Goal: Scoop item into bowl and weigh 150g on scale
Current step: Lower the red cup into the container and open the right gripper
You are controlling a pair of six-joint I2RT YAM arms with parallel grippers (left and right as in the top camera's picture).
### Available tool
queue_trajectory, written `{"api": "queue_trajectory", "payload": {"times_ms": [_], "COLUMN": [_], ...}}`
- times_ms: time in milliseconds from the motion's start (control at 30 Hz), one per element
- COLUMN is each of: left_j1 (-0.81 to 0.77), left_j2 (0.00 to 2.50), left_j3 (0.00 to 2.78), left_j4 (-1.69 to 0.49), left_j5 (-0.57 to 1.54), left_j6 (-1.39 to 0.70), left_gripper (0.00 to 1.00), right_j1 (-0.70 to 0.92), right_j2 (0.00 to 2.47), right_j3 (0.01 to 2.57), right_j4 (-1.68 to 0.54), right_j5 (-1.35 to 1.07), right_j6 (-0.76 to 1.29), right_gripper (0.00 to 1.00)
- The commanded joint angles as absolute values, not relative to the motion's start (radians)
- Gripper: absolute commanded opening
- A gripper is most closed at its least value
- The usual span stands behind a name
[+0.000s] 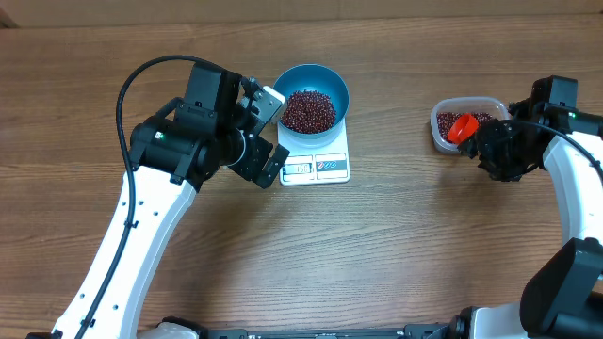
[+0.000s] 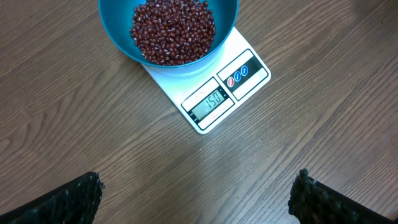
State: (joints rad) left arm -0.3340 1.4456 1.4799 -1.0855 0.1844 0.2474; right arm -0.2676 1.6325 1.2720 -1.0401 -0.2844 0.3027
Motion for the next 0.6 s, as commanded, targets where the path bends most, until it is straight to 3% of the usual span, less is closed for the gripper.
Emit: {"api": "queue_trajectory", "payload": {"times_ms": [0,200,567], "left_j1": [-0.341,-0.341,-0.341], "left_j2": [1.438,1.438,1.438], "left_j3": [1.495,1.495,1.495], "left_j4": [-1.085,-1.085,-1.085], "left_j5": [0.199,0.199,0.200], "left_j6": [0.273,0.273,0.273], "left_gripper": [1.00,1.00,1.00], "right_j1": [-0.271,-0.271,-0.271], "right_j2": [1.631,1.631,1.631], "right_j3": [1.269,1.269,1.269], "right_j4": [-1.043,-1.054,-0.993], "right_j5": [-0.247,-0.111,-0.117], "right_j6": [0.313,0.315,0.348], "right_gripper": [0.54,0.55,0.60]}}
